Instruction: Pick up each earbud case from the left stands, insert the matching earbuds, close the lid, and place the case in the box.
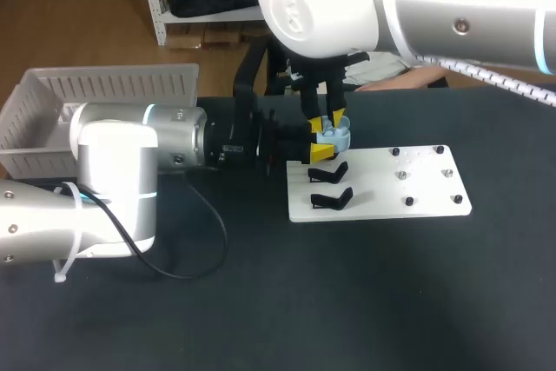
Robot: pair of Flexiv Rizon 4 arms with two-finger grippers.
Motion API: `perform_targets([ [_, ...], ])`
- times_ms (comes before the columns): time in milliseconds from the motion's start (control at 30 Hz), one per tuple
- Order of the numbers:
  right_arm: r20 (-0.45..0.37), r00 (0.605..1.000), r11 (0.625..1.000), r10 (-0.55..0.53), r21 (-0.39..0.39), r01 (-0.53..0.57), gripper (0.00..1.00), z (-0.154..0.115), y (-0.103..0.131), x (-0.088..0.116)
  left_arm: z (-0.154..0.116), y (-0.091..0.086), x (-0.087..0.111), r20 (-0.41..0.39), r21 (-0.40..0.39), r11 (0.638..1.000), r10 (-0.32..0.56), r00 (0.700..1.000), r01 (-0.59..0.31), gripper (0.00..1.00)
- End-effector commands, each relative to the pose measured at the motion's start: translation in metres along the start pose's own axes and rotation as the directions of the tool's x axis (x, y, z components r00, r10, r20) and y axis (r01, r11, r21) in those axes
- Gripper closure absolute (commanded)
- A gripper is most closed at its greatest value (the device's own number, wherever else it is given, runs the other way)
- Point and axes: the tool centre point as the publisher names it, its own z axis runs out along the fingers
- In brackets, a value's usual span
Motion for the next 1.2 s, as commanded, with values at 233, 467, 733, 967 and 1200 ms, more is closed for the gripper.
perform_targets([
  [233, -0.013, 1.0, 1.0, -0.003, 0.003, 0.003, 1.0, 0.003, 0.0, -0.005, 0.0, -0.003, 0.0, 0.002, -0.01, 1.0, 0.004, 1.0, -0.004, 1.0],
  [467, -0.025, 1.0, 1.0, -0.006, 0.008, 0.007, 1.0, 0.006, 0.0, -0.007, 0.0, -0.003, 0.0, 0.002, -0.01, 1.0, 0.004, 1.0, -0.004, 1.0],
  [733, -0.024, 1.0, 1.0, -0.008, 0.018, 0.009, 0.69, 0.006, -0.001, -0.005, 0.0, -0.003, 0.0, 0.002, -0.01, 1.0, 0.004, 1.0, -0.004, 1.0],
  [967, 0.019, 1.0, 1.0, -0.001, 0.013, 0.001, 0.52, -0.007, -0.004, 0.003, 0.0, -0.003, 0.0, 0.002, -0.01, 1.0, 0.004, 1.0, -0.004, 1.0],
  [1200, 0.114, 0.982, 0.987, 0.153, -0.062, -0.147, 0.0, -0.021, -0.035, -0.012, 0.0, -0.003, 0.0, 0.002, -0.01, 1.0, 0.004, 1.0, -0.004, 1.0],
])
